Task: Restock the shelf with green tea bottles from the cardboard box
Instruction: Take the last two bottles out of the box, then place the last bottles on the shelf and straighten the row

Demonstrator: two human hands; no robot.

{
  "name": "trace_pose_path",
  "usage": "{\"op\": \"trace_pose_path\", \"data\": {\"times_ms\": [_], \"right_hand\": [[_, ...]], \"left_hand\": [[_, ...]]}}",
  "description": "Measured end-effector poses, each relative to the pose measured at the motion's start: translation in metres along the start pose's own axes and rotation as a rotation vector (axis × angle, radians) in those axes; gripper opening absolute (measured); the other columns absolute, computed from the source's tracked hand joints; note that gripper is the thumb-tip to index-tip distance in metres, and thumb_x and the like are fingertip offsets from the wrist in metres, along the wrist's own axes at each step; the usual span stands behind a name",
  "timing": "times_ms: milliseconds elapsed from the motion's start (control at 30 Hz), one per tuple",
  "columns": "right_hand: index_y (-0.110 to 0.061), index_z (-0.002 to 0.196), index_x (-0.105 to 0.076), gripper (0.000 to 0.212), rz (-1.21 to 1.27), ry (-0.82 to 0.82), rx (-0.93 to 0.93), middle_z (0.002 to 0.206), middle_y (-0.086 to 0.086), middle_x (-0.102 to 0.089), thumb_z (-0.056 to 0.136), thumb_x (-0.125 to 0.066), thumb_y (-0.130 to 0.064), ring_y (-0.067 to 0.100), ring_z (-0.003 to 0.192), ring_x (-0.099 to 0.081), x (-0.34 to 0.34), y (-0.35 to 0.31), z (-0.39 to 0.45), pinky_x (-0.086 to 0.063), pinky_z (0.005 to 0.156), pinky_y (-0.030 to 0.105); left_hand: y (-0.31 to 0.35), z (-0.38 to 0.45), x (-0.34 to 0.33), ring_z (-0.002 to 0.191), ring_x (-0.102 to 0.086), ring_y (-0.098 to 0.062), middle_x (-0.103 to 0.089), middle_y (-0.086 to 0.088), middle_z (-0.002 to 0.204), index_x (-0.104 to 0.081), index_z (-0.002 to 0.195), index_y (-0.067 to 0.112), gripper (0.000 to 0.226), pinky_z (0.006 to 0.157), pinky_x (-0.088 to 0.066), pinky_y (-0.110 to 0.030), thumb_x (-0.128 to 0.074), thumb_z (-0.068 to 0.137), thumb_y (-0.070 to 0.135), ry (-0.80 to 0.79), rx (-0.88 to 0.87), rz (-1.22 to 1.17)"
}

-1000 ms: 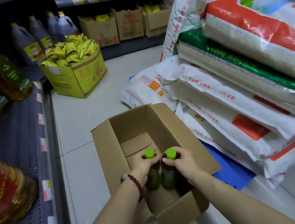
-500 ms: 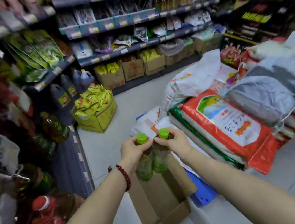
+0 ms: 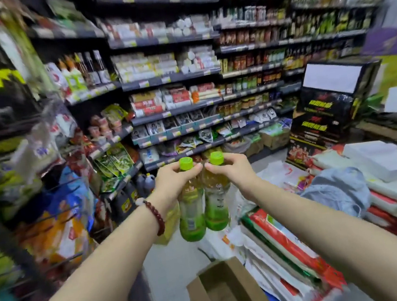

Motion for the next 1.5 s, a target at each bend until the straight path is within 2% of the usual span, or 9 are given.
{"op": "trace_pose_path", "data": {"times_ms": [333, 500, 667, 867, 967, 1133, 1267, 1400, 1500], "right_hand": [[-0.013, 0.090, -0.078, 0.047, -0.108, -0.238, 0.159, 0.089, 0.002, -0.077, 0.059, -0.081, -0.048, 0.018, 0.088, -0.072, -0.049, -0.131, -0.062, -0.056, 0.088, 0.039], [-0.013, 0.080, -0.076, 0.025, -0.123, -0.390, 0.207, 0.065, -0.007, -0.070, 0.074, -0.079, -0.037, 0.000, 0.057, -0.059, -0.096, -0.162, -0.102, -0.044, 0.058, 0.021], [-0.012, 0.085, -0.079, 0.038, -0.138, -0.491, 0.308, 0.084, 0.008, -0.078, 0.068, -0.080, -0.045, 0.024, 0.082, -0.073, -0.151, -0.189, -0.137, -0.057, 0.081, 0.040], [-0.011, 0.072, -0.076, 0.026, -0.100, -0.612, 0.336, 0.065, 0.001, -0.073, 0.074, -0.079, -0.036, 0.007, 0.055, -0.057, -0.213, -0.231, -0.176, -0.047, 0.061, 0.020], [-0.006, 0.084, -0.077, 0.036, -0.077, -0.628, 0.338, 0.082, 0.004, -0.077, 0.072, -0.079, -0.040, 0.011, 0.066, -0.065, -0.250, -0.243, -0.194, -0.053, 0.072, 0.029], [-0.001, 0.084, -0.075, 0.050, -0.057, -0.596, 0.329, 0.080, 0.006, -0.070, 0.064, -0.081, -0.047, 0.007, 0.057, -0.054, -0.318, -0.257, -0.226, -0.038, 0.059, 0.025], [-0.003, 0.080, -0.076, 0.034, -0.029, -0.590, 0.342, 0.071, 0.004, -0.072, 0.073, -0.079, -0.036, 0.000, 0.046, -0.054, -0.365, -0.279, -0.256, -0.039, 0.052, 0.017], [0.000, 0.086, -0.076, 0.033, -0.004, -0.626, 0.375, 0.077, 0.008, -0.075, 0.076, -0.078, -0.032, 0.009, 0.058, -0.066, -0.404, -0.304, -0.284, -0.055, 0.060, 0.024], [-0.002, 0.088, -0.076, 0.038, 0.024, -0.635, 0.385, 0.088, 0.016, -0.077, 0.072, -0.079, -0.037, 0.028, 0.084, -0.074, -0.437, -0.315, -0.294, -0.057, 0.089, 0.046]], "left_hand": [[0.109, -0.123, 0.074, 0.053, -0.068, -0.012, -0.073, 0.000, 0.062, -0.072, 0.075, 0.011, 0.004, 0.055, -0.058, -0.027, -0.076, 0.075, 0.012, 0.152, 0.034, -0.157], [0.129, -0.187, 0.123, 0.052, -0.069, -0.015, -0.073, -0.004, 0.062, -0.071, 0.078, 0.009, 0.005, 0.057, -0.060, -0.033, -0.075, 0.076, 0.011, 0.253, 0.091, -0.189], [0.143, -0.240, 0.178, 0.054, -0.069, -0.016, -0.074, -0.006, 0.066, -0.070, 0.089, 0.003, 0.020, 0.052, -0.059, -0.030, -0.077, 0.071, 0.010, 0.340, 0.116, -0.178], [0.161, -0.288, 0.251, 0.065, -0.069, -0.021, -0.073, -0.007, 0.074, -0.070, 0.082, 0.009, 0.022, 0.065, -0.060, -0.038, -0.080, 0.065, 0.017, 0.377, 0.134, -0.144], [0.166, -0.312, 0.288, 0.070, -0.070, -0.023, -0.072, -0.009, 0.080, -0.067, 0.088, 0.010, 0.040, 0.062, -0.059, -0.040, -0.081, 0.053, 0.022, 0.366, 0.158, -0.107], [0.171, -0.347, 0.352, 0.061, -0.070, -0.021, -0.072, -0.006, 0.072, -0.068, 0.087, 0.010, 0.023, 0.055, -0.059, -0.037, -0.077, 0.068, 0.018, 0.353, 0.185, -0.092], [0.182, -0.373, 0.406, 0.067, -0.070, -0.023, -0.072, -0.011, 0.085, -0.067, 0.101, 0.004, 0.040, 0.057, -0.059, -0.037, -0.079, 0.064, 0.016, 0.337, 0.180, -0.054], [0.193, -0.396, 0.454, 0.055, -0.070, -0.017, -0.073, -0.005, 0.067, -0.066, 0.088, 0.008, 0.022, 0.049, -0.056, -0.032, -0.077, 0.070, 0.017, 0.373, 0.178, -0.019], [0.198, -0.412, 0.482, 0.050, -0.068, -0.018, -0.071, -0.005, 0.062, -0.064, 0.082, 0.009, 0.017, 0.045, -0.054, -0.032, -0.076, 0.074, 0.018, 0.413, 0.188, -0.035]]}}
Point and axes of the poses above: each hand's wrist, its own z-axis towards the middle knuckle, its own x-axis out of the back of the hand, y = z × x, the point moved 1 cm from there along z, towards the middle knuckle
